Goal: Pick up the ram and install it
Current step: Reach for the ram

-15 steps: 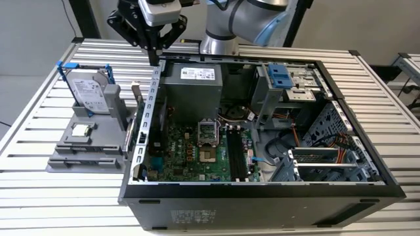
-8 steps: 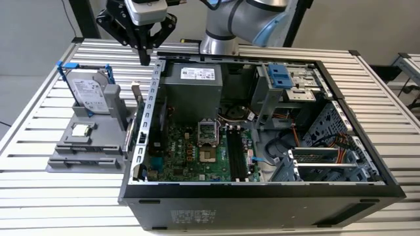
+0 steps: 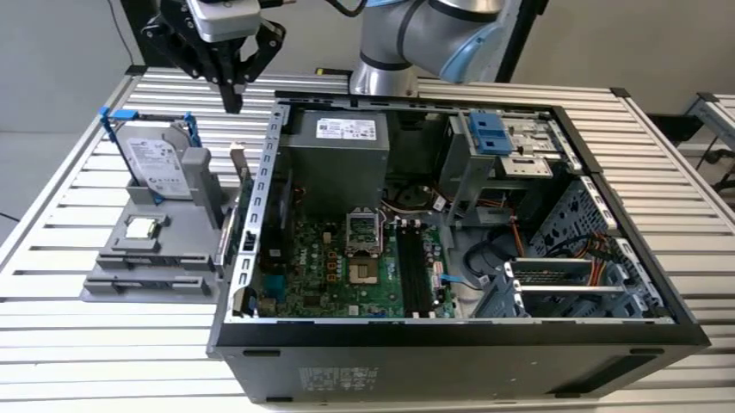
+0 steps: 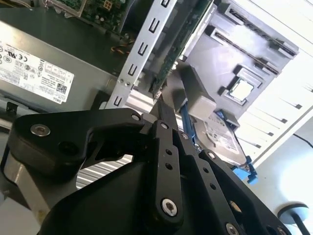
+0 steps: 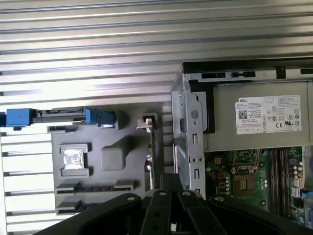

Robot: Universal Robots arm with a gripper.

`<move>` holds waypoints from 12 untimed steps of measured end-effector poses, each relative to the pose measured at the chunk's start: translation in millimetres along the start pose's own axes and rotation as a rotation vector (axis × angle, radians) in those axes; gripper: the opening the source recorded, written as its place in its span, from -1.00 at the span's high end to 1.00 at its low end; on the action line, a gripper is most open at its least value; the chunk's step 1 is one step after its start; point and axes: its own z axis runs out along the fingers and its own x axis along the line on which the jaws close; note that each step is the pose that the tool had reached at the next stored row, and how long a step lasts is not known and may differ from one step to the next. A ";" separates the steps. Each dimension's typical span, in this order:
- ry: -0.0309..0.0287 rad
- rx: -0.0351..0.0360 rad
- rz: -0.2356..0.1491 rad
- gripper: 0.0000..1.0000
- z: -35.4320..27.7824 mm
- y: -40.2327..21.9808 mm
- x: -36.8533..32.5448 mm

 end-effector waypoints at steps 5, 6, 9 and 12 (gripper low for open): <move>0.0002 -0.0001 -0.002 1.00 -0.2 -0.2 14.2; 0.0001 -0.0002 -0.003 1.00 -0.3 -0.3 17.1; 0.0002 -0.0002 -0.005 1.00 -0.4 -0.3 25.8; 0.0004 -0.0002 -0.007 1.00 -0.5 -0.2 33.9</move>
